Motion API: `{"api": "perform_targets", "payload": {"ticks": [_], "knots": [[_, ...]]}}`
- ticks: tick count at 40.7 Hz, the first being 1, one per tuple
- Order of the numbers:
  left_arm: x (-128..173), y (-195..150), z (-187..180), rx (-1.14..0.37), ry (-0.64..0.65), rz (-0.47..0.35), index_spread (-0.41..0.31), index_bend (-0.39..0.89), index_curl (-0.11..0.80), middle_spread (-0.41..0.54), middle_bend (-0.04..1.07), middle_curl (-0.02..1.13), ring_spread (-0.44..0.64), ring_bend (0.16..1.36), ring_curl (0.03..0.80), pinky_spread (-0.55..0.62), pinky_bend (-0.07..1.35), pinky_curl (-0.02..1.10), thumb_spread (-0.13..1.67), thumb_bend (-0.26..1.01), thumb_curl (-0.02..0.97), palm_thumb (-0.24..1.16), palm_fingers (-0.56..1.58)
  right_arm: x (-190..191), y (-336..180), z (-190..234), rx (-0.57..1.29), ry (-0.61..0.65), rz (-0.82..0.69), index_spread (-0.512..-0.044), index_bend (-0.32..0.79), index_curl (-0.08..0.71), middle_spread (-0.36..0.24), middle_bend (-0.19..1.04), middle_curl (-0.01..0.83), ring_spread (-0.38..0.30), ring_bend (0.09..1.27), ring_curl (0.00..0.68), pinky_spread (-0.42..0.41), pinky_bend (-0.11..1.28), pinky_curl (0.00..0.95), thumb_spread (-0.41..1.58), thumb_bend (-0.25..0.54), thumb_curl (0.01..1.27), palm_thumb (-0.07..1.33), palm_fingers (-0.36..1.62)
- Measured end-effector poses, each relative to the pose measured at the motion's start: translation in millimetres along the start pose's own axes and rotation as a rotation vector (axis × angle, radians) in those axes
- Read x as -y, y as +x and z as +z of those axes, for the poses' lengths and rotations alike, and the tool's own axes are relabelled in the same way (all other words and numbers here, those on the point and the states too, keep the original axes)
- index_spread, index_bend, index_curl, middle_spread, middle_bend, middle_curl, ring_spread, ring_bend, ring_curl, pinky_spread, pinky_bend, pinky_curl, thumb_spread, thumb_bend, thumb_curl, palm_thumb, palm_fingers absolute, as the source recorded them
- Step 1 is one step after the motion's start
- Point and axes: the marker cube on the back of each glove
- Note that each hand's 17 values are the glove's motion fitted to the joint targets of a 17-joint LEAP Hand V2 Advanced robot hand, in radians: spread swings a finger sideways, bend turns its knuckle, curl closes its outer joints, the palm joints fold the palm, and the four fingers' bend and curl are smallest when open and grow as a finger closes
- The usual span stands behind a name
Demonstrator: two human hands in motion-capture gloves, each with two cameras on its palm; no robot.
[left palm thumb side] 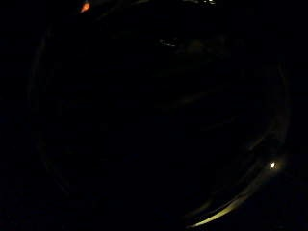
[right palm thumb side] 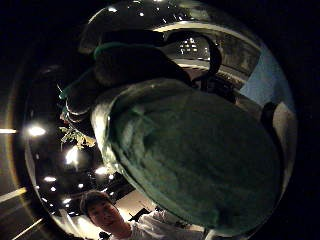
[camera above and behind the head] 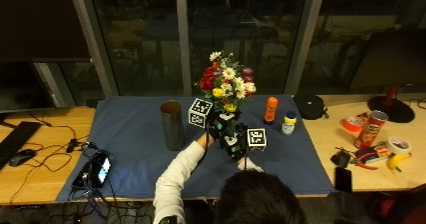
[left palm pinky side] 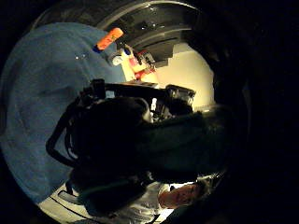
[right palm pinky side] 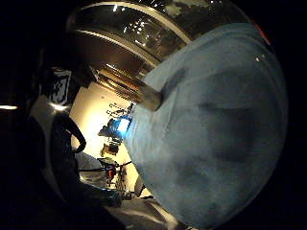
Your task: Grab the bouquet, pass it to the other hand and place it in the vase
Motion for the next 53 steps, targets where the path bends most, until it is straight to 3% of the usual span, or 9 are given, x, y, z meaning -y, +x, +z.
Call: {"api": "perform_targets", "payload": {"ticks": [4,9,13,20,25,37,44,48,53], "knots": [[-4,7,2,0.015,0.021,-0.007,-0.199,0.35,0.379,-0.221,0.54,0.48,-0.25,0.50,0.337,-0.24,0.33,0.36,0.53,0.03,0.552,0.86,1.26,-5,3,5,0.001,-0.013,0.075,-0.208,0.51,0.607,-0.143,0.83,0.634,-0.169,0.98,0.537,-0.239,0.68,0.479,0.59,-0.037,0.71,0.97,1.40],[-8,12,3,0.029,0.057,0.034,-0.237,0.39,0.421,-0.243,0.59,0.51,-0.29,0.55,0.377,-0.27,0.30,0.37,0.40,0.01,0.600,0.91,1.31,-4,-7,10,0.069,-0.045,-0.024,-0.204,0.49,0.604,-0.145,0.80,0.616,-0.176,0.96,0.525,-0.247,0.67,0.470,0.59,-0.046,0.71,0.93,1.38],[-7,13,0,0.037,0.117,0.082,-0.257,0.41,0.447,-0.258,0.62,0.53,-0.31,0.57,0.400,-0.27,0.30,0.38,0.33,-0.01,0.631,0.93,1.31,-1,10,3,-0.041,-0.040,0.012,-0.207,0.46,0.596,-0.143,0.77,0.599,-0.176,0.93,0.512,-0.252,0.65,0.463,0.60,-0.044,0.70,0.91,1.37],[-12,40,-14,0.087,0.274,0.141,-0.286,0.43,0.485,-0.269,0.65,0.55,-0.32,0.60,0.432,-0.28,0.30,0.40,0.25,-0.03,0.669,0.95,1.31,1,18,0,0.130,-0.115,0.049,-0.220,0.29,0.556,-0.149,0.63,0.543,-0.173,0.81,0.466,-0.272,0.67,0.442,0.59,-0.049,0.68,0.85,1.16],[-15,74,-37,0.124,0.332,0.192,-0.297,0.43,0.505,-0.274,0.67,0.56,-0.33,0.61,0.450,-0.28,0.32,0.42,0.21,-0.03,0.690,0.94,1.31,1,27,-14,0.119,-0.113,0.070,-0.242,0.21,0.531,-0.158,0.50,0.502,-0.180,0.64,0.426,-0.206,0.58,0.415,0.72,-0.053,0.64,0.80,0.91],[-14,148,-107,0.173,0.497,0.224,-0.311,0.44,0.546,-0.279,0.70,0.57,-0.33,0.63,0.478,-0.28,0.33,0.44,0.16,-0.03,0.729,0.94,1.29,5,-3,-37,0.031,-0.100,-0.001,-0.262,0.16,0.478,-0.142,0.32,0.440,-0.170,0.47,0.373,-0.086,0.38,0.350,0.87,-0.033,0.58,0.75,0.82],[-17,181,-148,0.199,0.615,0.211,-0.313,0.43,0.562,-0.279,0.70,0.57,-0.33,0.63,0.487,-0.28,0.33,0.45,0.15,-0.03,0.747,0.94,1.29,15,-11,-46,0.002,-0.106,0.050,-0.296,0.10,0.424,-0.106,0.20,0.404,-0.088,0.40,0.361,0.038,0.42,0.365,0.90,-0.031,0.55,0.73,0.54],[-14,181,-168,0.202,0.660,0.214,-0.316,0.43,0.571,-0.279,0.70,0.57,-0.33,0.63,0.490,-0.28,0.33,0.45,0.15,-0.03,0.756,0.94,1.29,23,-4,-50,0.008,-0.108,0.130,-0.316,0.08,0.377,-0.113,0.15,0.379,-0.024,0.38,0.353,0.109,0.48,0.376,0.92,-0.031,0.55,0.73,0.40],[-7,176,-193,0.239,0.757,0.215,-0.316,0.43,0.581,-0.278,0.70,0.57,-0.33,0.62,0.493,-0.29,0.33,0.45,0.14,-0.03,0.766,0.94,1.28,29,-12,-54,-0.031,-0.114,0.180,-0.325,0.08,0.328,-0.057,0.14,0.351,0.025,0.39,0.341,0.166,0.53,0.376,0.93,-0.022,0.54,0.74,0.29]]}}
